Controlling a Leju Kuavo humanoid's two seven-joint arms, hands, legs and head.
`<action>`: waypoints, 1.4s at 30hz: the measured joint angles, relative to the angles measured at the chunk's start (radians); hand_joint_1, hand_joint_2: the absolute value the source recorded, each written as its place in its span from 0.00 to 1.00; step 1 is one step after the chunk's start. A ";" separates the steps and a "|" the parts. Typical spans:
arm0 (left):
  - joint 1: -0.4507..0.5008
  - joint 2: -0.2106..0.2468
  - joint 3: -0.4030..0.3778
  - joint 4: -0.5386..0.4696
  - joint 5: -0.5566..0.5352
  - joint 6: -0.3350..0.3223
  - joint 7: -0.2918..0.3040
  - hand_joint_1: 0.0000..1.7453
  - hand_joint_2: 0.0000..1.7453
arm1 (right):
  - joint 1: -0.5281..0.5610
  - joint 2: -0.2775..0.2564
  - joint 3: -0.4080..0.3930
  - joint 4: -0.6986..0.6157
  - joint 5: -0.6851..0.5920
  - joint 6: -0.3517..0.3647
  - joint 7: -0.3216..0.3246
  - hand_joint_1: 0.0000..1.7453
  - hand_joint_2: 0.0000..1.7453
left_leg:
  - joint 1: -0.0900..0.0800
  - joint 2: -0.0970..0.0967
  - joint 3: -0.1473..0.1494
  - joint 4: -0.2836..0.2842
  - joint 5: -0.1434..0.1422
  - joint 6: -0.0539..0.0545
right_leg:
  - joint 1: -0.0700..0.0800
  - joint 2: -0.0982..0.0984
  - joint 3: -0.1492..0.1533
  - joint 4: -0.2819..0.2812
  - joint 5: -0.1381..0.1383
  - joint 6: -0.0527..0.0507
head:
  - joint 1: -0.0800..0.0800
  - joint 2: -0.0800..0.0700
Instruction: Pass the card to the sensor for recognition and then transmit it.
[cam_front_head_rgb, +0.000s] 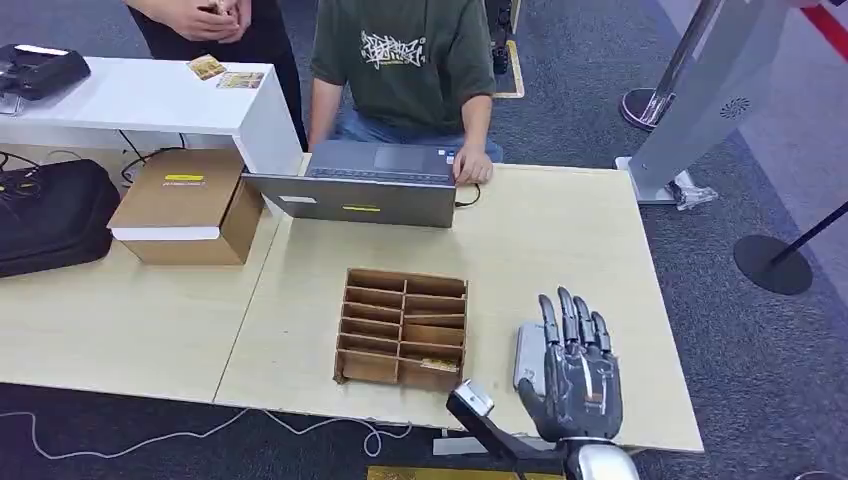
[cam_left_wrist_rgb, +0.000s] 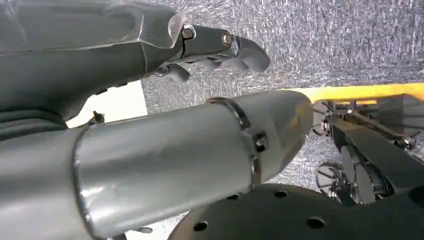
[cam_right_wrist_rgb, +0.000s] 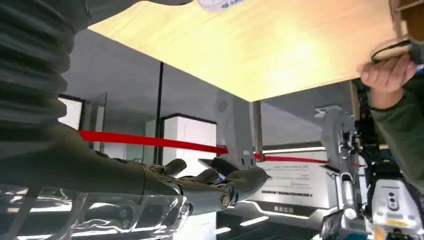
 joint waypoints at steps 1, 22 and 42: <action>0.000 0.000 0.000 0.000 0.000 0.001 0.000 0.00 0.00 | 0.005 0.011 -0.009 0.001 0.000 0.007 -0.019 0.00 1.00 | 0.000 0.000 0.000 0.000 0.000 0.000 | 0.000 0.000 0.000 0.000 0.000 0.000 | 0.000 0.000; -0.002 -0.002 -0.001 0.000 0.003 0.010 0.000 0.00 0.00 | 0.050 0.099 -0.063 0.029 0.000 0.051 -0.097 0.00 1.00 | 0.000 0.000 0.000 0.000 0.000 0.000 | 0.000 0.000 0.000 0.000 0.000 0.000 | 0.000 0.000; -0.010 -0.022 -0.001 0.000 0.052 0.018 0.018 0.00 0.00 | -0.030 0.251 -0.061 0.259 0.000 -0.085 -0.060 0.00 1.00 | 0.000 0.000 0.000 0.000 0.000 0.000 | 0.000 0.000 0.000 0.000 0.000 0.000 | 0.000 0.000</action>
